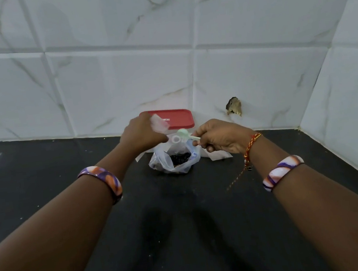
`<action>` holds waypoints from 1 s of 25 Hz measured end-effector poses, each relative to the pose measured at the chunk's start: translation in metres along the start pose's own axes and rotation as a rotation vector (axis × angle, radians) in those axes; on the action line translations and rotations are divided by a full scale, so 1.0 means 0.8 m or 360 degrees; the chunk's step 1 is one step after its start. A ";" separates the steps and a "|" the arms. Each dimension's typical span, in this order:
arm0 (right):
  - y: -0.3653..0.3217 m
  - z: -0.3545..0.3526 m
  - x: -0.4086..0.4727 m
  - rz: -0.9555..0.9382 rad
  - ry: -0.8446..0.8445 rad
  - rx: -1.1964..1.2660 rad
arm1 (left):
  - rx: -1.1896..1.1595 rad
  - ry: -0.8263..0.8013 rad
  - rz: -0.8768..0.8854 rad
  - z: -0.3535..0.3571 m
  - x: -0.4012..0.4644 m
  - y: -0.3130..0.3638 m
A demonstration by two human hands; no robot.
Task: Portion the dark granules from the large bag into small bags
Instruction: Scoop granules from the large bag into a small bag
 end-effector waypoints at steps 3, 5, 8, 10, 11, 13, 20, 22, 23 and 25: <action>-0.013 0.006 0.004 -0.0293 0.0191 -0.0778 | -0.0372 -0.0150 -0.0351 0.022 -0.002 -0.036; -0.021 0.016 0.004 -0.0464 0.0476 -0.1102 | -0.0618 -0.0290 -0.0504 0.049 -0.012 -0.045; -0.022 0.046 0.011 -0.0620 0.0652 -0.1263 | -0.0770 -0.0276 -0.0662 0.076 -0.015 -0.051; -0.017 0.069 0.022 -0.0648 0.0527 -0.1392 | -0.0756 -0.0163 -0.0677 0.082 -0.008 -0.054; -0.014 0.075 0.027 -0.0653 0.0479 -0.1461 | -0.0713 -0.0127 -0.0667 0.085 -0.004 -0.055; -0.007 0.079 0.034 -0.0658 0.0419 -0.1543 | -0.0662 -0.0101 -0.0645 0.093 -0.002 -0.053; 0.023 0.061 0.067 -0.0426 0.0384 -0.1337 | -0.1207 0.0020 -0.0561 0.120 0.008 -0.041; 0.039 0.045 0.076 -0.0302 0.0401 -0.1218 | -0.1179 -0.0027 -0.0395 0.126 0.012 -0.020; 0.050 0.036 0.079 -0.0235 0.0433 -0.1127 | -0.1130 -0.0072 -0.0301 0.131 0.015 -0.007; 0.072 0.023 0.078 -0.0140 0.0552 -0.0892 | -0.0975 -0.0140 -0.0108 0.140 0.017 0.019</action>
Point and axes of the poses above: each hand's wrist, its own x-axis towards the middle knuckle, its own z-axis out of the palm, y = z × x, the point moved 6 cm from there along x, towards the middle knuckle, and after that the axes turned 5 degrees about -z, right-handed, at the moved point
